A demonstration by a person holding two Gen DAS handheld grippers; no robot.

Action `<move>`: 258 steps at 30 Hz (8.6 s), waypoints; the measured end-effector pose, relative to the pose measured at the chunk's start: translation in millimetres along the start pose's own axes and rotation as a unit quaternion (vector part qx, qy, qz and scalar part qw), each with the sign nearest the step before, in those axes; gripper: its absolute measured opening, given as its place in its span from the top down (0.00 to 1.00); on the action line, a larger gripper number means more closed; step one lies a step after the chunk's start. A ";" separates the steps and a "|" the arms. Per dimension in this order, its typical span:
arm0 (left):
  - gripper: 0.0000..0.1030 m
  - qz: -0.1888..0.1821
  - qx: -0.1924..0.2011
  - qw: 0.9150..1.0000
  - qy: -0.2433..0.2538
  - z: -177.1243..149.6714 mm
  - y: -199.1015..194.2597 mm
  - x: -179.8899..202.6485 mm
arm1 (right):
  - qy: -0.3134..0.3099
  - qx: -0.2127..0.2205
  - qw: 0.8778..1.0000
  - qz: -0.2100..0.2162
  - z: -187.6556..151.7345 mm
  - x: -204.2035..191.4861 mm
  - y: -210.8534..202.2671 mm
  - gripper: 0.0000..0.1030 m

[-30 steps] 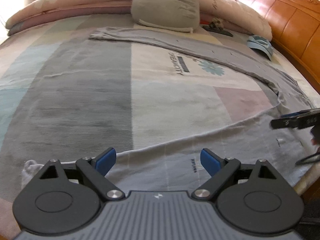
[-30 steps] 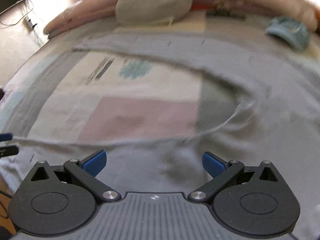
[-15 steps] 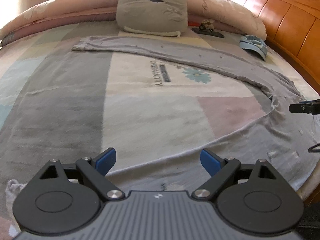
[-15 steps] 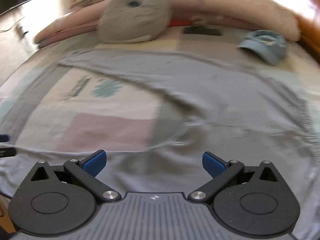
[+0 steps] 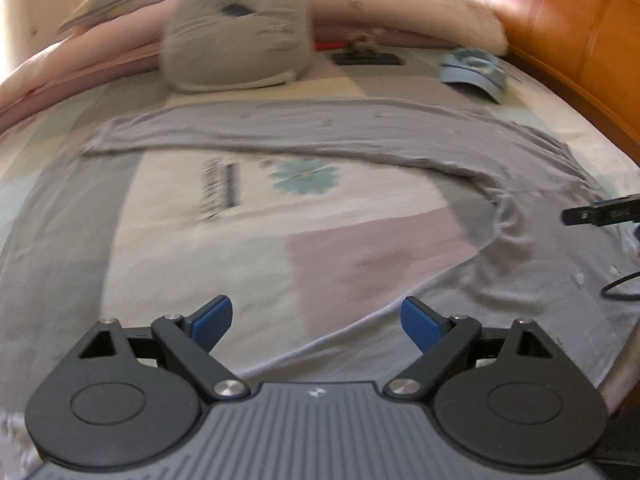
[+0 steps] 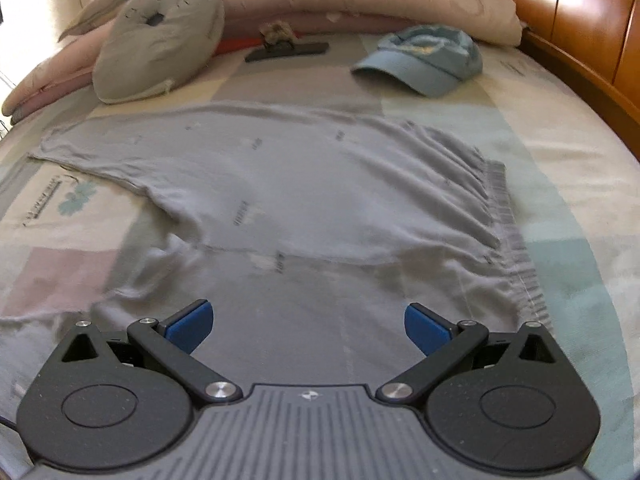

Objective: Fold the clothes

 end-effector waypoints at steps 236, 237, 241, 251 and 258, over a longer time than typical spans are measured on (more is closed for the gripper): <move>0.06 0.056 0.153 0.889 0.429 138.0 185.0 175.9 | -0.275 0.061 0.947 0.155 56.8 -63.4 4.6 0.95; 0.06 0.057 0.154 0.884 0.438 137.3 184.1 176.5 | -0.282 0.064 0.944 0.159 54.9 -64.2 2.8 0.95; 0.06 0.061 0.164 0.863 0.473 133.6 179.7 177.9 | -0.298 0.053 0.938 0.170 45.1 -62.3 2.0 0.92; 0.14 0.115 0.173 0.782 0.588 125.0 181.7 159.0 | -0.258 0.066 0.951 0.154 36.2 -39.1 -14.8 0.86; 0.32 0.120 0.163 0.690 0.695 109.9 195.7 152.2 | -0.229 0.070 0.960 0.143 34.0 -21.2 -25.7 0.84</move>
Point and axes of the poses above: each gripper's, at about its wrist camera, not at the fingertips, and y roughly the way its jaws point, x to its right, z to its top, the point moved 8 cm from there along y, roughly the way its jaws point
